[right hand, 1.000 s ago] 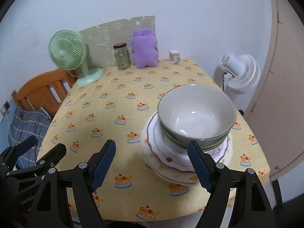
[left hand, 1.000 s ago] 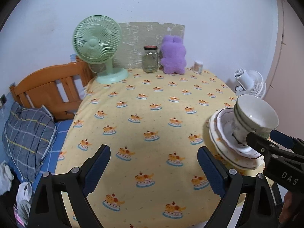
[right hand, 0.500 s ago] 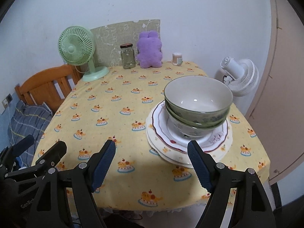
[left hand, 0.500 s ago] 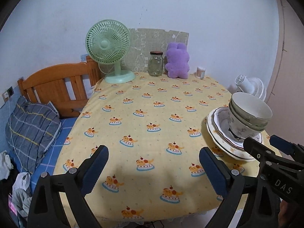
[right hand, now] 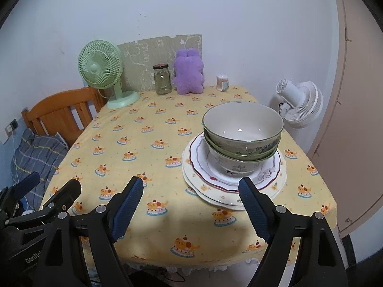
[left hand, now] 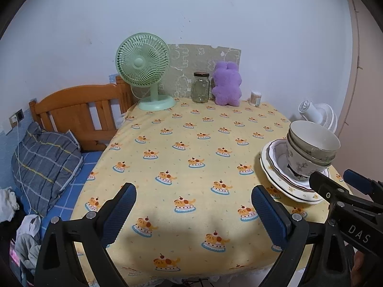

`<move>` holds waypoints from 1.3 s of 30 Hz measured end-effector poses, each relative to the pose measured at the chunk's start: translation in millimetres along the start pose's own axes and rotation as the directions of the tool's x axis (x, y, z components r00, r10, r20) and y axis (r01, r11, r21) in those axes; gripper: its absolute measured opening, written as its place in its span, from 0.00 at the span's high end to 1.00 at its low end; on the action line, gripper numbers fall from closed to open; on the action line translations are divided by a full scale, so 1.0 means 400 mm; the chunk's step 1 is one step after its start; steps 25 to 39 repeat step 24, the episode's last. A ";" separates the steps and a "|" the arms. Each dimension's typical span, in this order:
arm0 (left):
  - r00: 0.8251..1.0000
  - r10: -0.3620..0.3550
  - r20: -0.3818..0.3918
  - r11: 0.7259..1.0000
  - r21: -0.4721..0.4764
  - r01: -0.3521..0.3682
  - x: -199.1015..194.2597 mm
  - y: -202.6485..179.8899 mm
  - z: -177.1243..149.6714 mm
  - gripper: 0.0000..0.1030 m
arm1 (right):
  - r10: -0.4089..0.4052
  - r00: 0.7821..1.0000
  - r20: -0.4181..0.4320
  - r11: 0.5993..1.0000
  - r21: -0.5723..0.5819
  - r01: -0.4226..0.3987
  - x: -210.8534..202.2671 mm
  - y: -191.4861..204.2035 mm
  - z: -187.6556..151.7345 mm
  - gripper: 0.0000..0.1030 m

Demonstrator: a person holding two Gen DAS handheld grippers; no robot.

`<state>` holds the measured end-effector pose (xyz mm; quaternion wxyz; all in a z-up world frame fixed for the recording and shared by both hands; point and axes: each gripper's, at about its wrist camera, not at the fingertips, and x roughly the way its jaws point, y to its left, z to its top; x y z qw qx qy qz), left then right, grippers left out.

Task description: Organize plates and bowls

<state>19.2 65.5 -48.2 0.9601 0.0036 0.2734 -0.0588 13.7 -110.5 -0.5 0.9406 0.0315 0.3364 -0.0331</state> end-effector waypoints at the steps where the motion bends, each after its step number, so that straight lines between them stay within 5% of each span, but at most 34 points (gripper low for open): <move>1: 1.000 0.000 0.000 1.000 -0.002 0.000 0.000 0.001 0.000 0.05 | 0.001 1.000 0.002 1.000 -0.002 -0.001 0.000 0.001 0.000 0.18; 39: 0.999 0.029 0.017 0.999 -0.022 -0.028 -0.021 0.009 -0.005 0.05 | 0.011 1.000 0.011 1.000 -0.028 -0.011 -0.007 0.016 -0.002 0.18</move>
